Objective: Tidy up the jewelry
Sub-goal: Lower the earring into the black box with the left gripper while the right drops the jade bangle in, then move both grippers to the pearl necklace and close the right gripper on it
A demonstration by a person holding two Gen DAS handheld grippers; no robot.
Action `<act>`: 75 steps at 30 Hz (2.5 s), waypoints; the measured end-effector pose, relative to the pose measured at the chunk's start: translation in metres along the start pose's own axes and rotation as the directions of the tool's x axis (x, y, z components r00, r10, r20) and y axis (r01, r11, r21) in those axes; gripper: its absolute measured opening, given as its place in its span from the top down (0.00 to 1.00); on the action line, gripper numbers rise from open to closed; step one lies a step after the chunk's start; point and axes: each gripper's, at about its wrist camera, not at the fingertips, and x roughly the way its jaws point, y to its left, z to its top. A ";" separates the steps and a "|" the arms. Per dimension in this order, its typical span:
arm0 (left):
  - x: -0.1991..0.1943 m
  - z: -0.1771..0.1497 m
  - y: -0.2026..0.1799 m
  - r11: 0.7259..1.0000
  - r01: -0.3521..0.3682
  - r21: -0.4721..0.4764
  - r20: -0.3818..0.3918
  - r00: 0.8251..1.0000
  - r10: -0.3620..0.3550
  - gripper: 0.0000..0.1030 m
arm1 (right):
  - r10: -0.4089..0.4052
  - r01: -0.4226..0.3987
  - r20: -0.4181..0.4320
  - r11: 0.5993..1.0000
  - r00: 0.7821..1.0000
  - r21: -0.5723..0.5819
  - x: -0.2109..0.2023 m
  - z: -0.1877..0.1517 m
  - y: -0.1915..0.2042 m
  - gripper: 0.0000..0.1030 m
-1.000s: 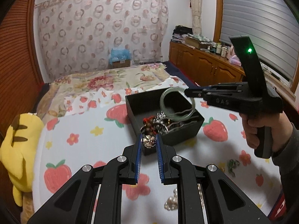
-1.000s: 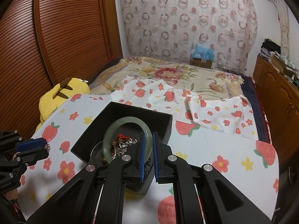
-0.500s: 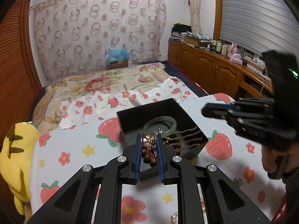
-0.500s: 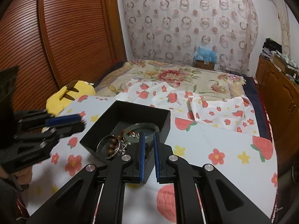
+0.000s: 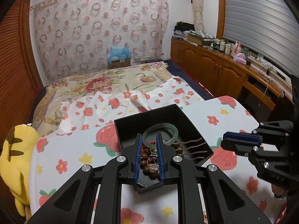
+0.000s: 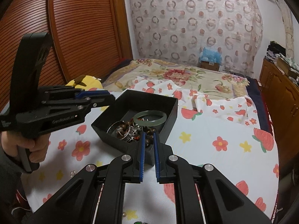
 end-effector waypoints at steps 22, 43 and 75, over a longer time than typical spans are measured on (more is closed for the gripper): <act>-0.035 -0.080 0.005 0.999 0.008 0.041 -0.040 0.999 -0.006 0.42 | 0.074 -0.077 -0.056 0.995 0.996 -0.060 -0.010 -0.051 0.037 0.89; -0.059 -0.154 0.026 1.000 0.026 0.005 -0.132 0.991 -0.025 0.16 | 0.041 -0.103 -0.246 0.964 0.968 -0.245 0.033 -0.070 0.076 0.77; -0.056 -0.154 -0.030 0.988 0.153 0.021 -0.173 0.974 -0.147 0.82 | 0.002 -0.014 -0.067 0.985 0.998 -0.174 -0.018 -0.047 0.051 0.92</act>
